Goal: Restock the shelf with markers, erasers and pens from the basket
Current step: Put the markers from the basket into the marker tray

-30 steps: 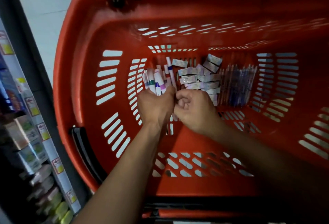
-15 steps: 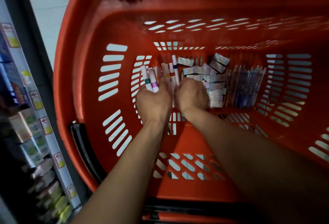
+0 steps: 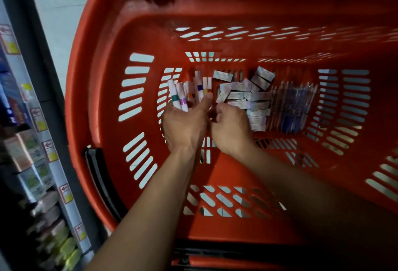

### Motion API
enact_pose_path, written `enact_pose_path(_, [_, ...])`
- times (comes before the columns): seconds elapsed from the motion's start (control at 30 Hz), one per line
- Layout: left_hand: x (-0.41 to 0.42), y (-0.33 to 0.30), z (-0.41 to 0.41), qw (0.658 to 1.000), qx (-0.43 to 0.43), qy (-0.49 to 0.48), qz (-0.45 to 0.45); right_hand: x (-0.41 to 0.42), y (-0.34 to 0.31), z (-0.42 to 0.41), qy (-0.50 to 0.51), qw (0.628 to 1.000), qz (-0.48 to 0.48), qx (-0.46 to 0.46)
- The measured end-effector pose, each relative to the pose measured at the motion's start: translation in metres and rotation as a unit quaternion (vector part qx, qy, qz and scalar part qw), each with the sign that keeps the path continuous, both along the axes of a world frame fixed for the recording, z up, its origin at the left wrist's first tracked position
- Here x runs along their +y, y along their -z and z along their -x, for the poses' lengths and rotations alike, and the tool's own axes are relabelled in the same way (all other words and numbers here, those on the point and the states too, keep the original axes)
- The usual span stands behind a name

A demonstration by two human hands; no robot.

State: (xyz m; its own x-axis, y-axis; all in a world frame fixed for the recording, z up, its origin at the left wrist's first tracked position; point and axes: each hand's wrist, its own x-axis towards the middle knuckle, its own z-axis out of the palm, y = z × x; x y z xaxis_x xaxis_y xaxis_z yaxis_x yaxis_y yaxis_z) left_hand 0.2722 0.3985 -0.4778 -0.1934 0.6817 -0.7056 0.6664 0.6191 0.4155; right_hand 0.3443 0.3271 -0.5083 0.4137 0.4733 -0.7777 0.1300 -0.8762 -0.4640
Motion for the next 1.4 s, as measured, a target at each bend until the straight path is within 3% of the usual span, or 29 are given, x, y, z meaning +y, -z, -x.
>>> enact_pose_path(0.17, [0.002, -0.002, 0.002, 0.999, 0.039, 0.006, 0.017, -0.011, -0.029, -0.006, 0.019, 0.984, -0.130, 0.120])
enact_pose_path(0.23, [0.002, -0.002, 0.004, 0.999, 0.043, 0.008, 0.019, -0.013, -0.029, -0.009, 0.048, 0.981, -0.133, 0.135])
enact_pose_path(0.4, [-0.002, -0.003, 0.004, 0.997, 0.023, -0.042, 0.063, -0.013, -0.003, -0.013, 0.022, 1.000, -0.001, 0.012])
enact_pose_path(0.53, [-0.003, -0.002, 0.003, 0.999, -0.020, 0.009, 0.040, -0.010, 0.016, -0.008, -0.032, 0.999, 0.034, -0.011])
enact_pose_path(0.67, [-0.003, -0.005, -0.002, 0.998, -0.056, 0.039, 0.013, 0.001, 0.029, 0.004, -0.050, 0.991, 0.072, -0.097])
enact_pose_path(0.87, [-0.004, -0.004, -0.003, 0.999, -0.042, -0.005, 0.017, 0.019, 0.045, 0.010, -0.069, 0.974, 0.146, -0.159])
enact_pose_path(1.0, [-0.003, 0.000, -0.003, 0.999, -0.030, -0.009, 0.004, 0.023, 0.046, 0.015, -0.070, 0.967, 0.147, -0.194])
enact_pose_path(1.13, [-0.003, 0.002, -0.003, 0.999, -0.038, -0.002, 0.011, 0.020, 0.044, 0.011, -0.053, 0.977, 0.135, -0.157])
enact_pose_path(1.4, [0.003, -0.017, -0.006, 0.999, -0.038, 0.021, 0.008, 0.006, 0.007, -0.008, 0.008, 0.996, 0.014, -0.093])
